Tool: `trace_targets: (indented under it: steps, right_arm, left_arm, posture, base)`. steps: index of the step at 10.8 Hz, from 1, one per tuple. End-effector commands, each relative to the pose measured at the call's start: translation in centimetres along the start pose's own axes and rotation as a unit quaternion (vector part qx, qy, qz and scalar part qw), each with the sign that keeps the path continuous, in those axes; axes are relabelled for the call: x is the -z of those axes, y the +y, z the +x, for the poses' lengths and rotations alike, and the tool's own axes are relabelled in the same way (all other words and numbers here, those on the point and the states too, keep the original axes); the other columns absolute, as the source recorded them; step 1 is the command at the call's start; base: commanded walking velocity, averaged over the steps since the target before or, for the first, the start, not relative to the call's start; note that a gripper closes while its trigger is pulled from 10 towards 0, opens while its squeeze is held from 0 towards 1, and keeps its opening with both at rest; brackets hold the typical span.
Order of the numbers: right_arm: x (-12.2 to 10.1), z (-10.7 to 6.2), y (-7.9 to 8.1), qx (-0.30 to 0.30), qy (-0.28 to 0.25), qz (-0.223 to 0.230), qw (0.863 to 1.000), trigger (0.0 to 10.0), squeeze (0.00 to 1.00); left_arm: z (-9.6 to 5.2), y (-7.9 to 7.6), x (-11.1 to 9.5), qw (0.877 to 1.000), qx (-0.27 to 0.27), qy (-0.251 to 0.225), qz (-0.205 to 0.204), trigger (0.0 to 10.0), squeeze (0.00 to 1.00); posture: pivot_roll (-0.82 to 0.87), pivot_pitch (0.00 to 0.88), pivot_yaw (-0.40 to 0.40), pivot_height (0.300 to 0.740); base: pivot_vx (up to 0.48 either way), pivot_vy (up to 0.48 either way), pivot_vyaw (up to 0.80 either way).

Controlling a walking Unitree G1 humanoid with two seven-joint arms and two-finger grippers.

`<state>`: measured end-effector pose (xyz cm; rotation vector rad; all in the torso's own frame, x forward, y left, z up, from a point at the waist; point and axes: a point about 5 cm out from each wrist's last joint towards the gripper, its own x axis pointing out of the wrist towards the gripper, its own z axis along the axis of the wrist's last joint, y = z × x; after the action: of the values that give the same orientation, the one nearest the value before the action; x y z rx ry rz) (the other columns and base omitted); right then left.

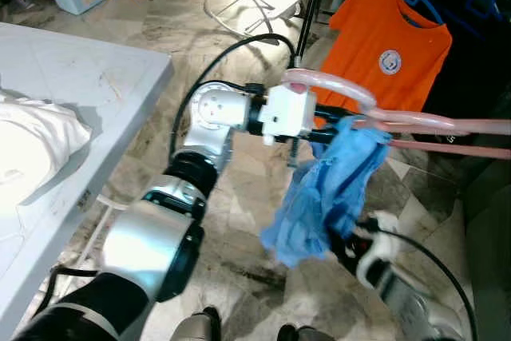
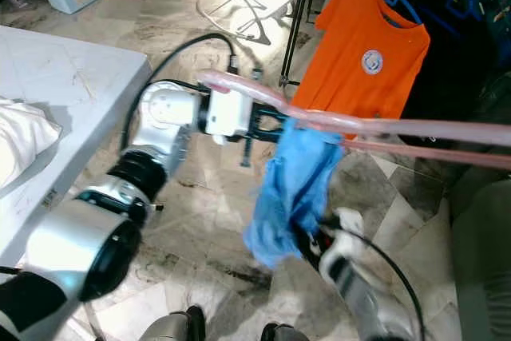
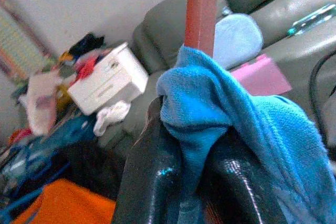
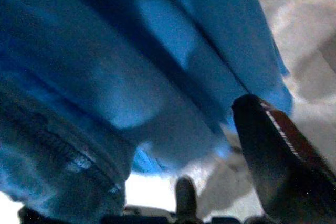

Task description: Hang hanger

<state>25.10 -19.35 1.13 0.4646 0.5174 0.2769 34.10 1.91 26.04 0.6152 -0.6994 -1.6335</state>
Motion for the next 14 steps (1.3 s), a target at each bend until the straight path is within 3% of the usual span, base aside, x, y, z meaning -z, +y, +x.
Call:
trace_targets:
  steps: [1,3,5,7,8,10,11,14]
  right_arm:
    - [-0.1,-0.8,-0.9,0.016,-0.008,-0.003,1.0,0.0,0.0]
    - [0.2,-4.7,-4.4,0.08,-0.028,0.011,0.996,0.0,0.0]
    - [-0.4,-7.8,-6.4,0.119,-0.049,0.002,0.992,0.0,0.0]
    - [-4.2,-11.6,-8.0,0.181,-0.115,-0.035,0.976,0.0,0.0]
    - [-7.6,-13.8,-8.5,0.214,-0.167,-0.07,0.96,0.0,0.0]
    - [-13.1,-15.9,-7.5,0.224,-0.25,-0.107,0.936,0.0,0.0]
    - [-16.3,-16.3,-5.7,0.211,-0.294,-0.131,0.923,0.0,0.0]
    - [-19.5,-16.6,-3.3,0.197,-0.327,-0.175,0.908,0.0,0.0]
  left_arm:
    - [0.3,0.6,-0.5,1.0,0.0,0.001,0.014,0.0,0.0]
    - [-0.5,0.5,0.1,1.0,-0.012,0.026,0.009,0.0,0.0]
    - [-0.8,0.1,0.6,0.999,-0.009,0.045,0.007,0.0,0.0]
    - [-1.5,-1.7,2.1,0.996,0.007,0.085,-0.012,0.0,0.0]
    - [-2.0,-3.0,3.1,0.994,0.014,0.109,-0.029,0.0,0.0]
    - [-2.7,-5.1,4.8,0.986,0.01,0.152,-0.063,0.0,0.0]
    - [-3.2,-6.2,5.8,0.979,0.0,0.184,-0.082,0.0,0.0]
    - [-4.3,-7.7,7.2,0.963,-0.004,0.249,-0.1,0.0,0.0]
  posture:
    - [0.08,0.184,-0.083,0.74]
    - [0.07,0.183,-0.079,0.74]
    - [0.06,0.179,-0.072,0.74]
    - [0.05,0.175,-0.067,0.74]
    - [0.04,0.171,-0.064,0.74]
    - [0.03,0.162,-0.064,0.74]
    - [0.03,0.157,-0.068,0.74]
    - [0.04,0.151,-0.076,0.74]
  base:
    - [0.0,0.0,0.0]
    - [0.0,0.0,0.0]
    - [0.0,0.0,0.0]
    - [0.0,0.0,0.0]
    - [0.0,0.0,0.0]
    - [0.0,0.0,0.0]
    - [0.0,0.0,0.0]
    - [0.0,0.0,0.0]
